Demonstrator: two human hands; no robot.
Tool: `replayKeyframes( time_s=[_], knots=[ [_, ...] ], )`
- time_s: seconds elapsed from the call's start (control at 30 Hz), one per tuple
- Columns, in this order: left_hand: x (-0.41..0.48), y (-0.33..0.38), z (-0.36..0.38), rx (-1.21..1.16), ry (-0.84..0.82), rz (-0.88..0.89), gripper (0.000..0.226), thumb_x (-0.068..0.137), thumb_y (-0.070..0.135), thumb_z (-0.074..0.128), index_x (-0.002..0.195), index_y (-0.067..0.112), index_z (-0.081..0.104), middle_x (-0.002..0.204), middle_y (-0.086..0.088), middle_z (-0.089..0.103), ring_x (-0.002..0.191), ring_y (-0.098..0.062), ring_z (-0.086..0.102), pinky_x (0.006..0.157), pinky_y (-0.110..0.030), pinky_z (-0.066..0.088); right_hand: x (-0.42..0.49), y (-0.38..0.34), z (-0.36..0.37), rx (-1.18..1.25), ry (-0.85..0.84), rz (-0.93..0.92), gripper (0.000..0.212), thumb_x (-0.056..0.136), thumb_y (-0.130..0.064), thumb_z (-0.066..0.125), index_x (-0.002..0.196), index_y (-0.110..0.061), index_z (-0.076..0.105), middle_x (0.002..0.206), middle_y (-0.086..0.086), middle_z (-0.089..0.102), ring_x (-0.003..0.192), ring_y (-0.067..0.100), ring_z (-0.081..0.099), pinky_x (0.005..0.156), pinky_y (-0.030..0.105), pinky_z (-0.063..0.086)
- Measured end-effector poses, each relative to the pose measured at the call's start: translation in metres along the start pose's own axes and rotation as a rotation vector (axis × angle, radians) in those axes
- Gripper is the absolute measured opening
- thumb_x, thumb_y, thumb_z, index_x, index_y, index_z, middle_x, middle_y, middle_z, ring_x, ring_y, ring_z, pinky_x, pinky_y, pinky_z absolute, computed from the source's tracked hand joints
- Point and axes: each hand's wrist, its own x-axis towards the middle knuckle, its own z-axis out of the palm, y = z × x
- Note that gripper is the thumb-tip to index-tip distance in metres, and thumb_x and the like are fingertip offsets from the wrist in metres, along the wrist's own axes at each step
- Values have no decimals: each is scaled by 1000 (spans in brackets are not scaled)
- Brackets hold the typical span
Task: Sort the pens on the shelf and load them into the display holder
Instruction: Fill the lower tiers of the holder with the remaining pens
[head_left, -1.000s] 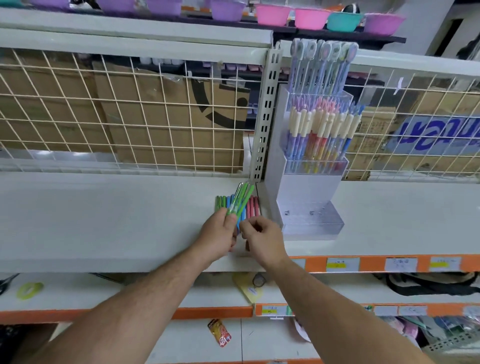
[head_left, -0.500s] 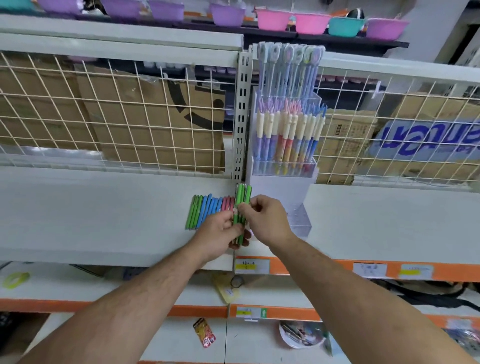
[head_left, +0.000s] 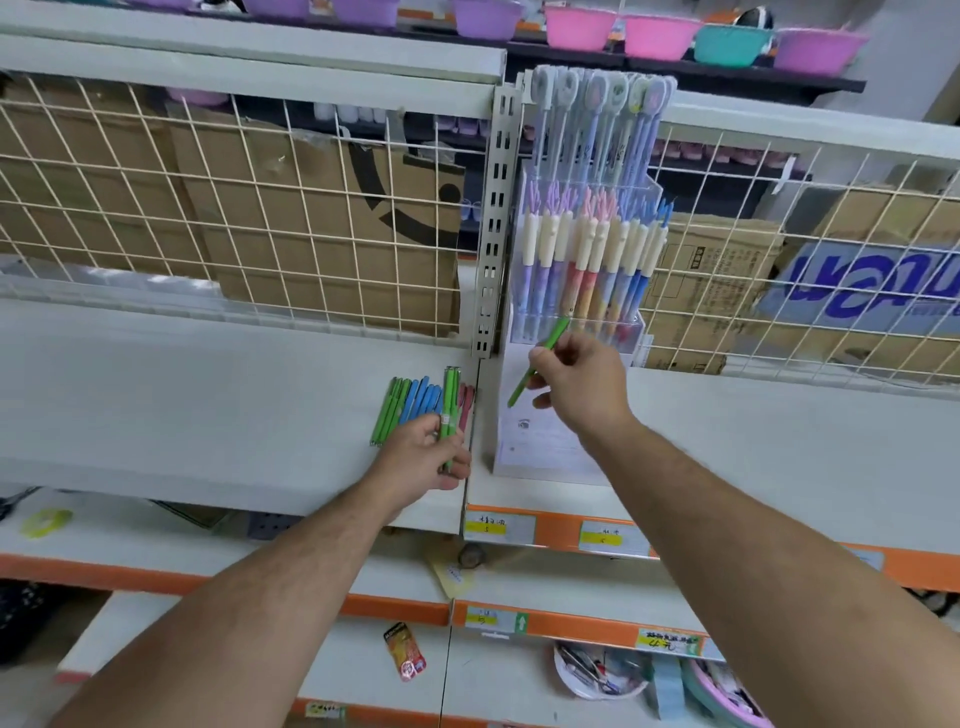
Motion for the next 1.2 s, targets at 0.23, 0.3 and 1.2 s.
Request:
replayKeyframes(
  time_s=[0.23,0.3,1.2],
  knots=[
    [5,-5,-5,-26,-38,-14,10,99,18,60,101,9,65,87,-8,76,80,-26,75,68,-36,61,8,4,8,-172,0,-34,9,97,-16,65,89,-12,64,74,4,71,71,24,74,58,39,63],
    [5,-6,-6,-16,-44,-12,11,99,19,60,101,10,65,86,-7,76,80,-26,75,69,-37,61,7,7,11,-234,-8,-44,12,97,-17,65,86,-14,63,74,5,71,71,28,73,59,43,63],
    [4,-5,-9,-38,-104,-12,11,100,14,56,103,14,67,89,-14,68,69,-22,68,64,-36,60,7,0,23,-494,8,-84,18,98,-26,64,92,-9,64,85,10,72,77,28,69,66,38,58]
  ],
)
